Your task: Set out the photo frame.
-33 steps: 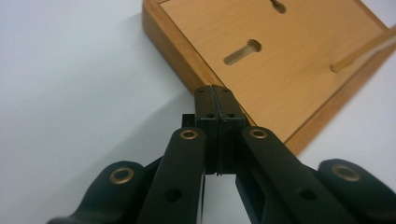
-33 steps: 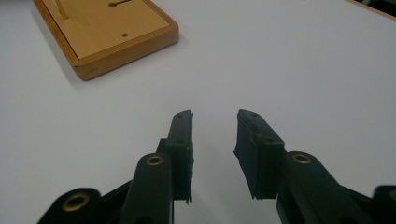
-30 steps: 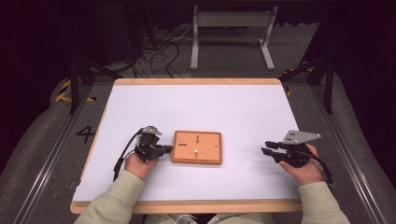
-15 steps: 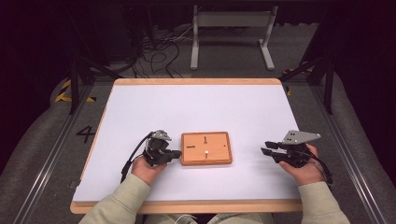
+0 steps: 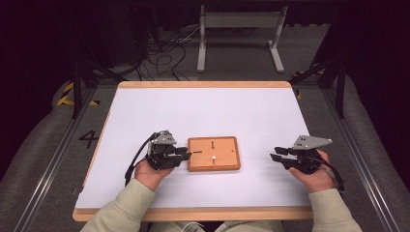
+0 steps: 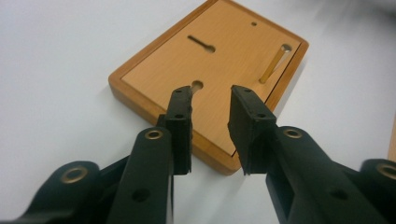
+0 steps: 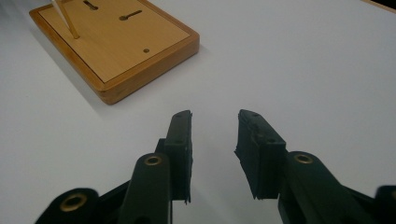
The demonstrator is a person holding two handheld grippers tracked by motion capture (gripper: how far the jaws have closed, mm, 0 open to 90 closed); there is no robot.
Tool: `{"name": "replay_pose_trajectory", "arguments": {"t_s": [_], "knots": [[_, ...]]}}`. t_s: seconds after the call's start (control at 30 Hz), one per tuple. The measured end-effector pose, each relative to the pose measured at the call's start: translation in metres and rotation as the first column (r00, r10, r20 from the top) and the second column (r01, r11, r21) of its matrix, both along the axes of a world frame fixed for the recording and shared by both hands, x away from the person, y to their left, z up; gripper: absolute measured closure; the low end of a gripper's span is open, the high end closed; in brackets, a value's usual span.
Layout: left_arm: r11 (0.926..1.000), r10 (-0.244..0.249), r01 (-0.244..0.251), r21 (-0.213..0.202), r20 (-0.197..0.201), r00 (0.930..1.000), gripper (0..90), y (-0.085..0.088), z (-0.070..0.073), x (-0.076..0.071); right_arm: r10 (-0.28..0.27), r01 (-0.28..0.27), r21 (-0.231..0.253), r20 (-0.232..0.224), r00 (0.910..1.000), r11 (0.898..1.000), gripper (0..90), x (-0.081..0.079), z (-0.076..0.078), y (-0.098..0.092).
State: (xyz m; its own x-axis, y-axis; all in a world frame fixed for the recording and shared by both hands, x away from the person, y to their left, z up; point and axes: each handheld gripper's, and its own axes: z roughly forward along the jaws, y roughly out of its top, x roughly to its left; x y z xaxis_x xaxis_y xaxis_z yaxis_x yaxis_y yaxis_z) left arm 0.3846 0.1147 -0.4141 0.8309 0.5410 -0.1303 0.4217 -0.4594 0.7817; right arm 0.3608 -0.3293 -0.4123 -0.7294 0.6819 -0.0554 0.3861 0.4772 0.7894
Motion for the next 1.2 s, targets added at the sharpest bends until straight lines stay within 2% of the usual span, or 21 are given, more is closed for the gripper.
{"name": "replay_pose_trajectory", "arguments": {"t_s": [0.1, 0.13, 0.23, 0.33, 0.53, 0.9, 1.07, 1.2], "knots": [[0.9998, -0.018, 0.018, -0.009, 0.021, 0.9996, 58.8, -0.004, 0.002, -0.003, 0.002, -0.002, 0.008, -0.002, 1.0000, 1.000, 66.0, 0.000, 0.000, 0.000], [0.9996, -0.026, 0.027, -0.013, 0.033, 0.9991, 56.0, -0.006, 0.002, -0.005, 0.006, -0.006, 0.025, -0.003, 1.0000, 1.000, 65.7, 0.000, 0.001, 0.000], [0.9964, -0.076, 0.077, -0.033, 0.051, 0.9958, 50.4, -0.015, 0.002, -0.009, 0.012, -0.012, 0.031, 0.000, 0.9999, 0.999, 65.4, -0.002, 0.002, 0.002], [0.9943, -0.101, 0.103, -0.027, 0.075, 0.9921, 44.1, -0.024, 0.001, -0.012, 0.015, -0.015, 0.032, -0.002, 0.9999, 0.999, 64.7, -0.002, 0.002, 0.004], [0.9903, -0.129, 0.132, -0.042, 0.076, 0.9887, 38.7, -0.041, -0.001, -0.015, 0.017, -0.017, 0.032, -0.005, 0.9998, 0.999, 64.0, -0.002, 0.002, 0.007], [0.9798, -0.190, 0.192, -0.055, 0.039, 0.9810, 40.1, -0.066, -0.013, -0.009, 0.008, -0.008, 0.037, -0.007, 0.9999, 0.999, 63.5, -0.005, 0.002, 0.004], [0.9812, -0.189, 0.189, -0.037, 0.015, 0.9819, 41.4, -0.075, -0.021, -0.005, 0.009, -0.009, 0.036, -0.011, 0.9999, 0.999, 63.4, -0.005, 0.000, 0.004], [0.9876, -0.157, 0.157, -0.007, 0.006, 0.9876, 46.9, -0.079, -0.026, 0.000, 0.011, -0.010, 0.038, -0.011, 0.9999, 0.999, 63.3, -0.005, 0.000, 0.004]]}}
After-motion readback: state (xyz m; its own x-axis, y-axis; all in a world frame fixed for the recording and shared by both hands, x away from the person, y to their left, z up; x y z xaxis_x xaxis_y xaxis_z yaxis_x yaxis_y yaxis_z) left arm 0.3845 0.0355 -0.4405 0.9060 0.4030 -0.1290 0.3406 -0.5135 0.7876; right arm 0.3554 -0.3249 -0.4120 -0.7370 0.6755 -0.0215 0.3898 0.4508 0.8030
